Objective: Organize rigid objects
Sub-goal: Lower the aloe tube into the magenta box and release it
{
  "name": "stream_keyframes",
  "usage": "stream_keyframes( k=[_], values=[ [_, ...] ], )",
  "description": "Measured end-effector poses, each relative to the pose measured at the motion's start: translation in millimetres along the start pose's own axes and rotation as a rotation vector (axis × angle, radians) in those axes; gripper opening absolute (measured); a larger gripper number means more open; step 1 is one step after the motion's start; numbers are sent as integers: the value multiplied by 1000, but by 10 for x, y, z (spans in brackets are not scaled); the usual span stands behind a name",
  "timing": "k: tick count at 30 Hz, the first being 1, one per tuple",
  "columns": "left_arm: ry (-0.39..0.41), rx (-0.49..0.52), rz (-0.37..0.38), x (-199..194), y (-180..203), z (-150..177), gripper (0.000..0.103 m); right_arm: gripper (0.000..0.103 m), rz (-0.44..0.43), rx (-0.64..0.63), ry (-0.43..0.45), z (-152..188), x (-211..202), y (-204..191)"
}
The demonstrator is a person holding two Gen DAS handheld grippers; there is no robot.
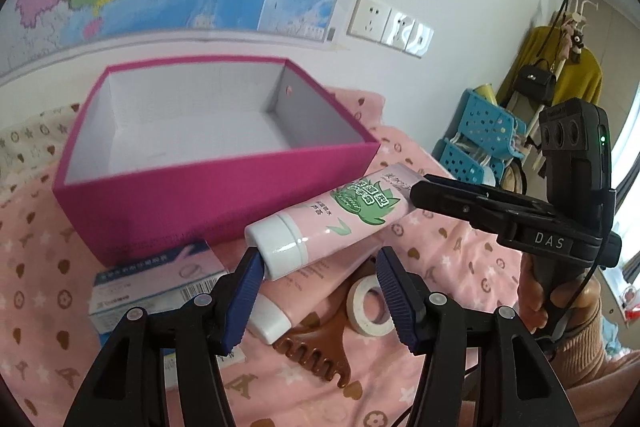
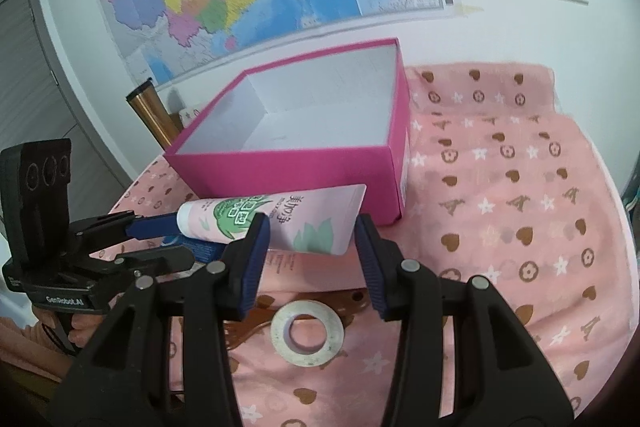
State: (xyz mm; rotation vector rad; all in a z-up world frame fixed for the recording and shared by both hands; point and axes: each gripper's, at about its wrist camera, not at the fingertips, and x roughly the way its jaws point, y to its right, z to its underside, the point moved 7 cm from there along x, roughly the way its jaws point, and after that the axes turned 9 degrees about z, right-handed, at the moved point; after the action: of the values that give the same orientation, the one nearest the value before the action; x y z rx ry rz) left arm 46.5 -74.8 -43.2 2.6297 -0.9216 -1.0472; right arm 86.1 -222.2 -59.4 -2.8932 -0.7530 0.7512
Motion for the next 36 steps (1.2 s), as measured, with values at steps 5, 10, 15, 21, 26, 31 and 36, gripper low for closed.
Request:
stream_keyframes(
  k=[5,10,15,21,26,31,36],
  values=[
    [35,37,-22,-111,14,-182,59,47,-10,-21,41,-141,-102,-74],
    [70,58,-46,-129,-77,-407,59,47,-21,-23,63,-336,-60,-83],
    [63,45,-45,-30,-229,-611,59,47,-16,-22,58,-524,126,-53],
    [31,27,-68,173,-426,-759,59,47,-10,-20,18,-684,405,16],
    [-11,3,-79,373,-575,-803,59,47,34,-42,-31,-728,616,65],
    [-54,-2,-100,554,-676,-772,59,48,93,-76,-62,-719,757,89],
    [-85,-16,-113,670,-747,-743,59,48,131,-88,-65,-728,814,111]
  ],
)
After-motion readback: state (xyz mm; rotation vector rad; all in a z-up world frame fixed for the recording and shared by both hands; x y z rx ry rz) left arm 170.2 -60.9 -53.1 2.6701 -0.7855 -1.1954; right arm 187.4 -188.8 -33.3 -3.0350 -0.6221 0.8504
